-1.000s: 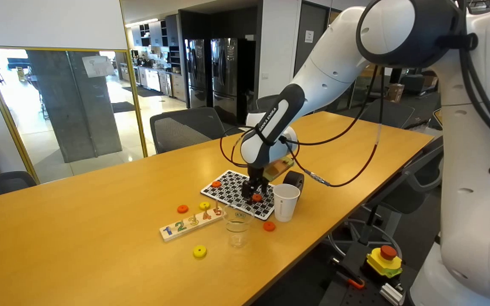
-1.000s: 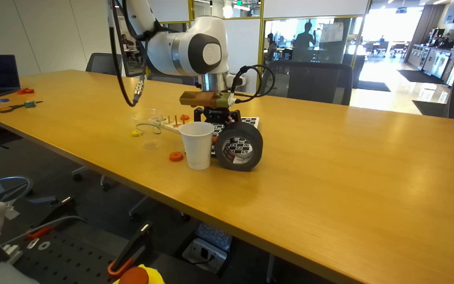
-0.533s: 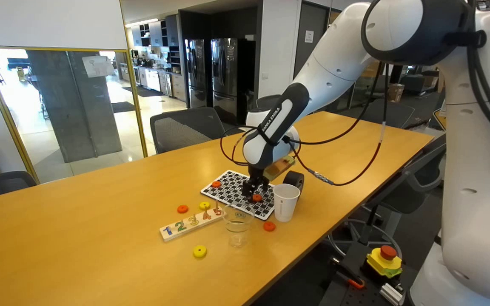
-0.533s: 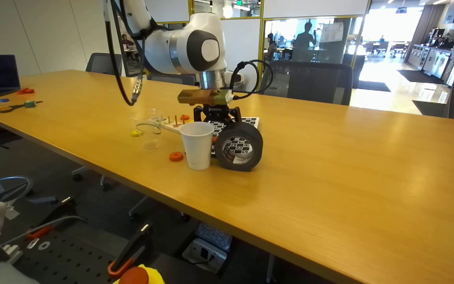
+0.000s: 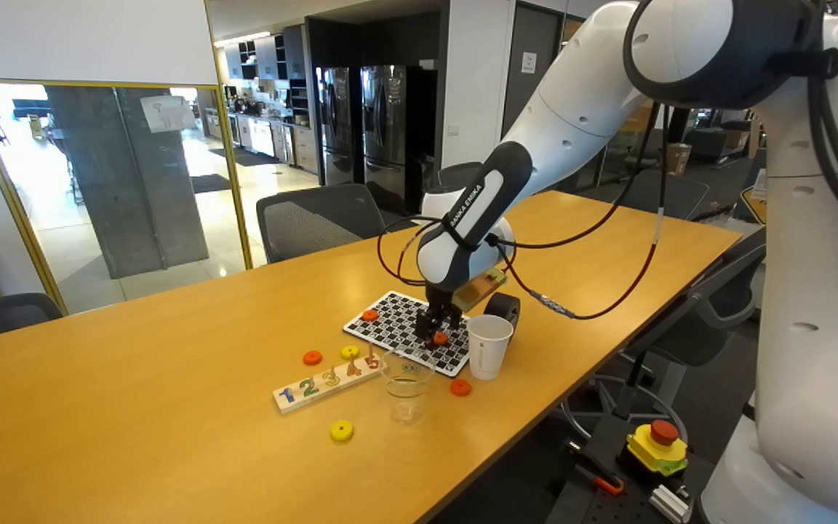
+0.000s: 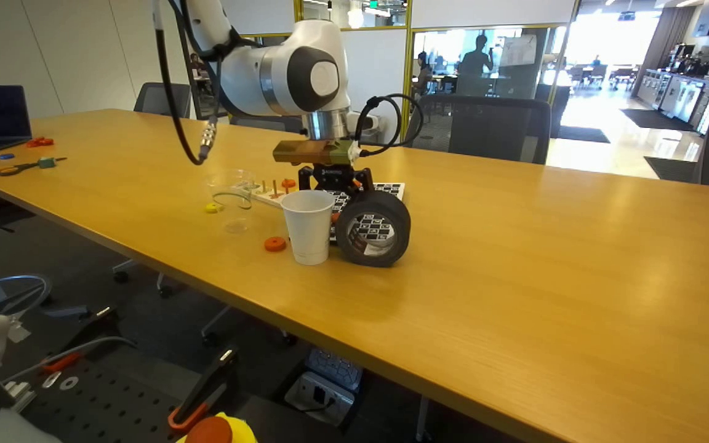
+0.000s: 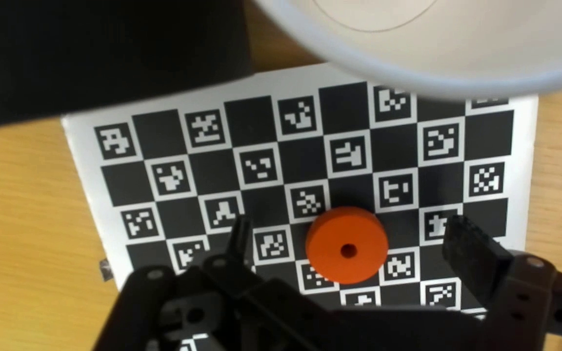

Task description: Pick up the orange and yellow objects from the table and put them in the two cups

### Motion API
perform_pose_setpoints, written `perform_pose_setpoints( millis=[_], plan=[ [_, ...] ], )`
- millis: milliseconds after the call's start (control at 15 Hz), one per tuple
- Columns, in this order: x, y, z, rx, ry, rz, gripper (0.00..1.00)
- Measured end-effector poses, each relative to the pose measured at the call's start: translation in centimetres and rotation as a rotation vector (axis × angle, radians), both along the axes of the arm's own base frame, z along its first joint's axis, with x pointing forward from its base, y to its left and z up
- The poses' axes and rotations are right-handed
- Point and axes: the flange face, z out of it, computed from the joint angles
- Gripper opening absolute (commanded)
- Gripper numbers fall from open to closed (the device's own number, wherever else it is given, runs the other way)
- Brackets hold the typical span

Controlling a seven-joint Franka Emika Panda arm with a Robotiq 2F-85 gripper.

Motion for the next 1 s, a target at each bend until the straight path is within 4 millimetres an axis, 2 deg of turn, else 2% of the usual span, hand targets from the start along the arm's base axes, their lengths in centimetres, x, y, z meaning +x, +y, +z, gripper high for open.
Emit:
perform_pose_setpoints(
  millis=[467, 600, 1000],
  plan=[
    [0.05, 0.31, -0.01, 0.000, 0.000, 0.006, 1.00],
    [0.06, 0.36, -0.01, 0.000, 0.000, 0.007, 0.73],
    [0.24, 0.53, 0.13, -0.001, -0.014, 0.011, 0.27]
  ],
)
